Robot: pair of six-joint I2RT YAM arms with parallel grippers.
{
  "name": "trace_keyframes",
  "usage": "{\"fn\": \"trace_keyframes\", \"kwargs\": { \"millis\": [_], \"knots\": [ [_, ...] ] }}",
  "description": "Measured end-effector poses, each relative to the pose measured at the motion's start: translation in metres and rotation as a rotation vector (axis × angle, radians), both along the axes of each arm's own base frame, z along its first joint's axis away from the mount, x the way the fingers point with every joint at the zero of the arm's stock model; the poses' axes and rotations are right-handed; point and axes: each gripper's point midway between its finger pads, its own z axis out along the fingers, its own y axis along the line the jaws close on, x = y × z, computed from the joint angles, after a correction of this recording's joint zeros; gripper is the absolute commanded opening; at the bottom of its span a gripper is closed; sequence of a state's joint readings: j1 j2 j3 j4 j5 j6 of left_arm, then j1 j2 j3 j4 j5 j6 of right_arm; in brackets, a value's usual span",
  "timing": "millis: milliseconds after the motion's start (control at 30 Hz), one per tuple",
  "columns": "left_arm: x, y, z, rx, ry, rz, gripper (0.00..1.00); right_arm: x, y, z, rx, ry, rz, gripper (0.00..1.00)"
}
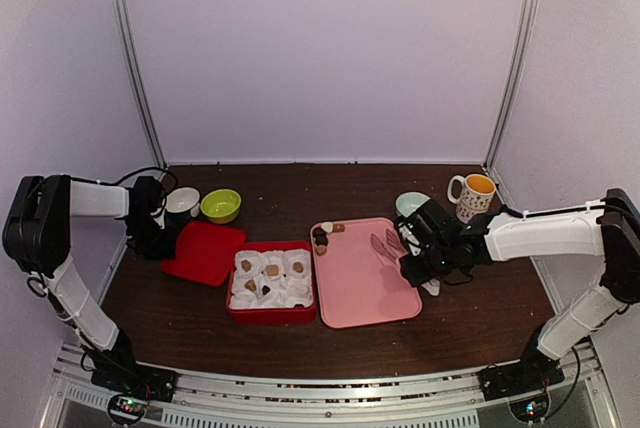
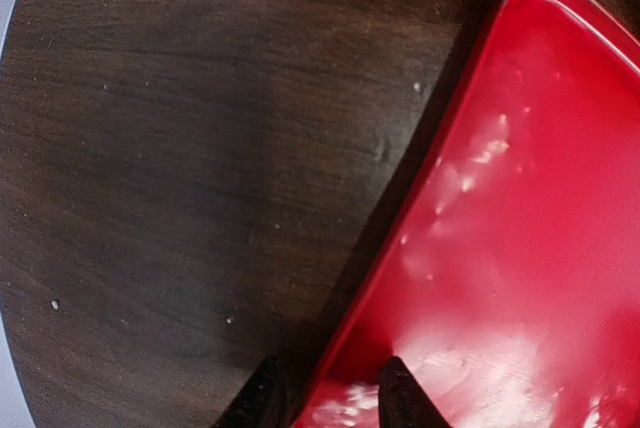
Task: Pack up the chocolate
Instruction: Place the clamp on the plate.
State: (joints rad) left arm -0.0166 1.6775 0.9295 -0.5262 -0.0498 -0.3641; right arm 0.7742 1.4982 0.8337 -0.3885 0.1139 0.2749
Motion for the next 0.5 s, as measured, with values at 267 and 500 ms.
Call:
{"fn": "trace_keyframes", "kwargs": {
  "millis": [267, 500],
  "knots": [
    [-0.002, 0.000, -0.001, -0.002, 0.007, -0.001, 0.25, 0.005, -0.005, 0.003, -0.037, -0.041, -0.017, 0.54],
    [-0.002, 0.000, -0.001, -0.002, 0.014, -0.001, 0.26, 0.014, -0.003, 0.026, 0.004, -0.123, -0.028, 0.65]
  ]
}}
